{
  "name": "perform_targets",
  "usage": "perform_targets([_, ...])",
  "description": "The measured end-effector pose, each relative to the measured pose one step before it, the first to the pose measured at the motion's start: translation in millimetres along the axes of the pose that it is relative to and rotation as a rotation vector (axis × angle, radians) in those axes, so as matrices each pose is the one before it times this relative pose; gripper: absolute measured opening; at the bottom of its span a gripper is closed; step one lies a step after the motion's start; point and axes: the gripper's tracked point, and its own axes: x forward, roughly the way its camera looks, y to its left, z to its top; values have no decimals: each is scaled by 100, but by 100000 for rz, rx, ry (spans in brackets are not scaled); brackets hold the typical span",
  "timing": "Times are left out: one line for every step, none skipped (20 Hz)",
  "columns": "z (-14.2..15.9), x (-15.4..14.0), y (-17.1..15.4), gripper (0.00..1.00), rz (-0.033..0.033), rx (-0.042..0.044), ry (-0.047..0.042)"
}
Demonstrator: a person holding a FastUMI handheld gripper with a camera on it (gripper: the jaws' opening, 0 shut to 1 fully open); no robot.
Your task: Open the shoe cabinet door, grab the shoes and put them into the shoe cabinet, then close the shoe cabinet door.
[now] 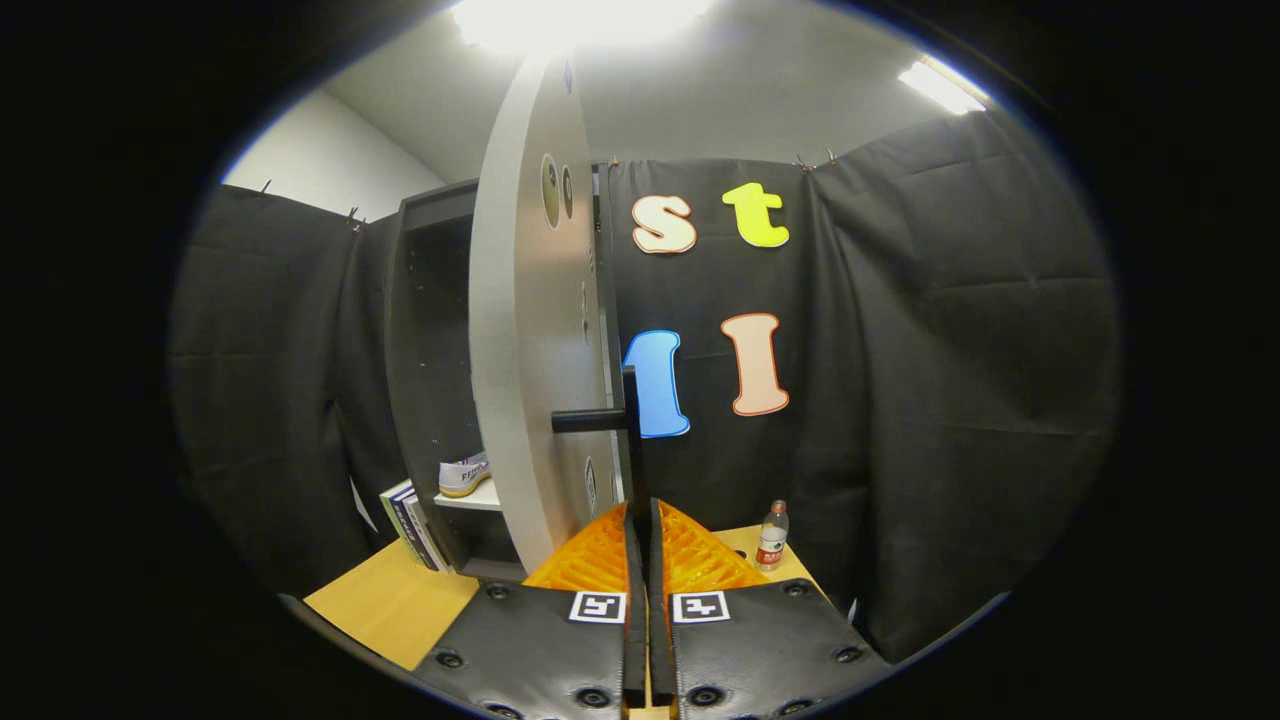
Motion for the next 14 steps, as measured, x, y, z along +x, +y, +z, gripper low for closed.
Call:
perform_targets([19,64,-273,3,263,133,-318])
perform_targets([-81,-29,-141,3,200,947,262])
perform_targets([-30,-41,-99,3,125,527,347])
perform_targets([-83,-186,-86,3,-28,123,280])
perform_targets([7,-211,-161,3,-373,-12,50])
perform_targets([56,-258,-176,4,-751,-302,-202])
perform_targets([101,-148,-694,5,-1191,-440,-524])
perform_targets([-346,-667,-362,13,-677,832,466])
perform_targets([-378,-520,-471,19,-1572,1681,1508])
perform_targets([-462,-698,-613,24,-1361,1850,1186])
perform_targets([-292,-308,-456,31,-1199,1537,1035])
perform_targets([-184,-908,-694,38,-2015,1217,732])
perform_targets([-150,-809,-554,46,-1358,1547,498])
perform_targets([-308,-987,-558,53,-1882,1172,181])
